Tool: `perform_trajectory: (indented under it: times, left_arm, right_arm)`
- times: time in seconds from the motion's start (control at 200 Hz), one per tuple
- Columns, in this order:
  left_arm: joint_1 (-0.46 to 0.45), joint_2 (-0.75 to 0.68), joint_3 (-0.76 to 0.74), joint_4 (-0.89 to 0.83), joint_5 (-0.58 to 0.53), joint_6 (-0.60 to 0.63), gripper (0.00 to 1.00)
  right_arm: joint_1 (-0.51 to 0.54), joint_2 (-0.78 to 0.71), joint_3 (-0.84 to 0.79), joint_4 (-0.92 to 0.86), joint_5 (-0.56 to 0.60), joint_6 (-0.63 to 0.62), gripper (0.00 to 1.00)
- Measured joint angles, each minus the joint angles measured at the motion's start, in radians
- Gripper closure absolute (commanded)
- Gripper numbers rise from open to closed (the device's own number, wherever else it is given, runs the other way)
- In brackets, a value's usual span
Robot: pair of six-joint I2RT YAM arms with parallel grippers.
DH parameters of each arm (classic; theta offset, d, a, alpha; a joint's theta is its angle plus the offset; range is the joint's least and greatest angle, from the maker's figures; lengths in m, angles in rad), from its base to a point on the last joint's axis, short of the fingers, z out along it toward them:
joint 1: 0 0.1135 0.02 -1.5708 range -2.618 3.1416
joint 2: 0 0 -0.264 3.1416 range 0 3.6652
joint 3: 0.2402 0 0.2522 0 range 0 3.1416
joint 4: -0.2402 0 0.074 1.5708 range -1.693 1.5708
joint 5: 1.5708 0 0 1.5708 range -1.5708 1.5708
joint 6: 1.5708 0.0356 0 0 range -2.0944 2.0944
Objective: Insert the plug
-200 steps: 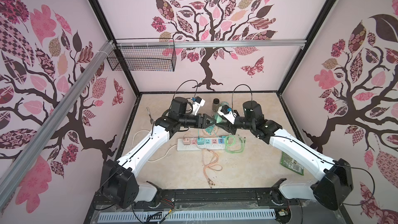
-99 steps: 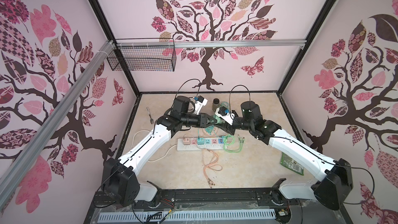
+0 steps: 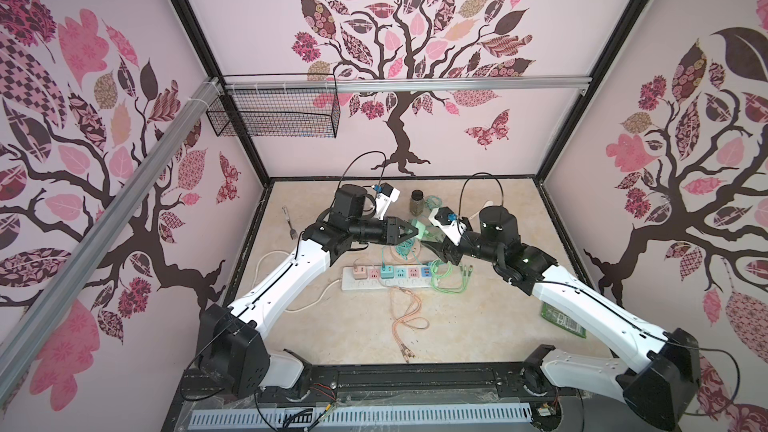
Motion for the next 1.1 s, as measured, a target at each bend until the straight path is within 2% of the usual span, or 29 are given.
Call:
perform_trajectory:
  times: [0.115, 0.23, 0.43, 0.595, 0.74, 1.1]
  left_arm:
    - [0.0, 0.0, -0.001, 0.039, -0.009, -0.003, 1.0]
    - [0.0, 0.0, -0.018, 0.144, -0.008, -0.029, 1.0]
    - [0.0, 0.0, -0.09, 0.361, 0.002, -0.09, 1.0]
    - [-0.001, 0.0, -0.103, 0.502, 0.01, -0.126, 1.0]
    - [-0.003, -0.001, -0.117, 0.622, 0.013, -0.15, 1.0]
    - [-0.055, -0.001, -0.134, 0.834, 0.027, -0.211, 1.0]
  right_arm:
    - [-0.108, -0.069, -0.03, 0.064, -0.078, 0.161, 0.26]
    - [-0.203, -0.121, -0.076, 0.181, -0.171, 0.355, 0.25]
    - [-0.21, -0.116, -0.15, 0.448, -0.35, 0.692, 0.27]
    - [-0.21, -0.064, -0.197, 0.687, -0.434, 0.932, 0.3]
    - [-0.21, -0.035, -0.198, 0.805, -0.471, 1.051, 0.3]
    - [-0.21, 0.003, -0.213, 0.97, -0.491, 1.198, 0.35]
